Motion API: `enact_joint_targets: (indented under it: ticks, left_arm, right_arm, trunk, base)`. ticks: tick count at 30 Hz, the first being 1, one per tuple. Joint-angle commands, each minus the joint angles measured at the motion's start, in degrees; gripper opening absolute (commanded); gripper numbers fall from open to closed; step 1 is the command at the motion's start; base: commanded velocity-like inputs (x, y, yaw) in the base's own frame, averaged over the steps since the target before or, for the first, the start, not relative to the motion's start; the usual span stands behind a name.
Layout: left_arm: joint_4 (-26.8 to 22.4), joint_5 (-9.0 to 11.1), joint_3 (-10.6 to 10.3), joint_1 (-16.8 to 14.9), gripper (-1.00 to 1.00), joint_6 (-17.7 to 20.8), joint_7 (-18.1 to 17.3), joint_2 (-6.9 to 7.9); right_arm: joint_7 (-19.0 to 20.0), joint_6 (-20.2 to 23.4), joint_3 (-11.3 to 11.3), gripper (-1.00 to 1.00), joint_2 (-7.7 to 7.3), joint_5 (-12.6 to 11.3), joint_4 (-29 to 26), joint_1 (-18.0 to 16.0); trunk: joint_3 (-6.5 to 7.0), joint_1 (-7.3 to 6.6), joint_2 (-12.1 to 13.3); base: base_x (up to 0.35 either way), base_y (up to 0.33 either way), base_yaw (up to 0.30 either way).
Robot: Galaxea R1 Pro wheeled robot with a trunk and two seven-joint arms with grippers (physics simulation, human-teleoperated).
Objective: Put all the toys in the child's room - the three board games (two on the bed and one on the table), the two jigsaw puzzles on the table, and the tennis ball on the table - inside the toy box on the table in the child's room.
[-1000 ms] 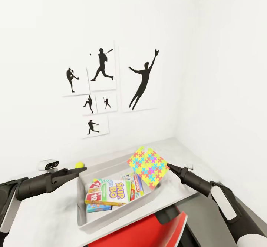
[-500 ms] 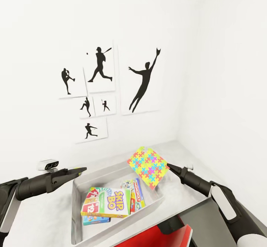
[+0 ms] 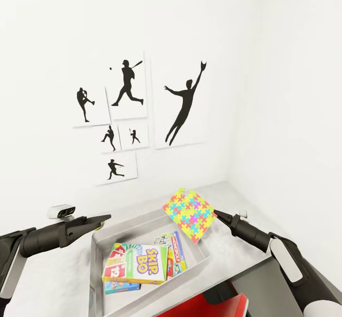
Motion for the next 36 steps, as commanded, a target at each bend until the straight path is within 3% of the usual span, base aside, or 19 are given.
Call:
enact_joint_targets:
  ticks: [1,12,18,20,26,31,36]
  left_arm:
    - [0.0,0.0,0.0,0.0,1.0,0.6,-0.2,0.02]
    - [0.0,0.0,0.0,0.0,1.0,0.6,-0.2,0.0]
    - [0.0,0.0,0.0,0.0,1.0,0.6,-0.2,0.03]
    - [0.0,0.0,0.0,0.0,1.0,0.6,-0.2,0.03]
    - [0.0,0.0,0.0,0.0,1.0,0.6,-0.2,0.03]
    - [0.0,0.0,0.0,0.0,1.0,0.6,-0.2,0.03]
    - [0.0,0.0,0.0,0.0,1.0,0.6,-0.2,0.03]
  right_arm:
    - [0.0,0.3,-0.1,-1.0,0.01,-0.1,0.0,0.0]
    - [-1.1,0.1,1.0,-1.0,1.14,0.4,-0.3,-0.2]
    - [-9.7,1.0,3.9,-1.0,5.06,0.3,-0.3,-0.6]
    - [-12.4,1.1,5.8,-1.0,6.53,0.3,-0.3,-0.9]
    - [-14.8,1.6,11.3,-1.0,8.25,0.4,-0.3,-1.4]
    - [-20.3,4.7,13.2,-1.0,11.75,0.5,0.1,-3.0]
    - [-23.3,6.0,14.7,-1.0,13.01,0.4,0.2,-3.5]
  trunk:
    - [-0.11,0.03,-0.1]
    - [-0.11,0.03,-0.1]
    - [-0.11,0.03,-0.1]
    - [-0.11,0.03,-0.1]
    - [-0.11,0.03,-0.1]
    - [-0.11,0.03,-0.1]
    - [-0.11,0.03,-0.1]
  base:
    - [0.0,0.0,0.0]
    - [0.0,0.0,0.0]
    - [0.0,0.0,0.0]
    - [0.0,0.0,0.0]
    - [0.0,0.0,0.0]
    - [0.0,0.0,0.0]
    - [0.0,0.0,0.0]
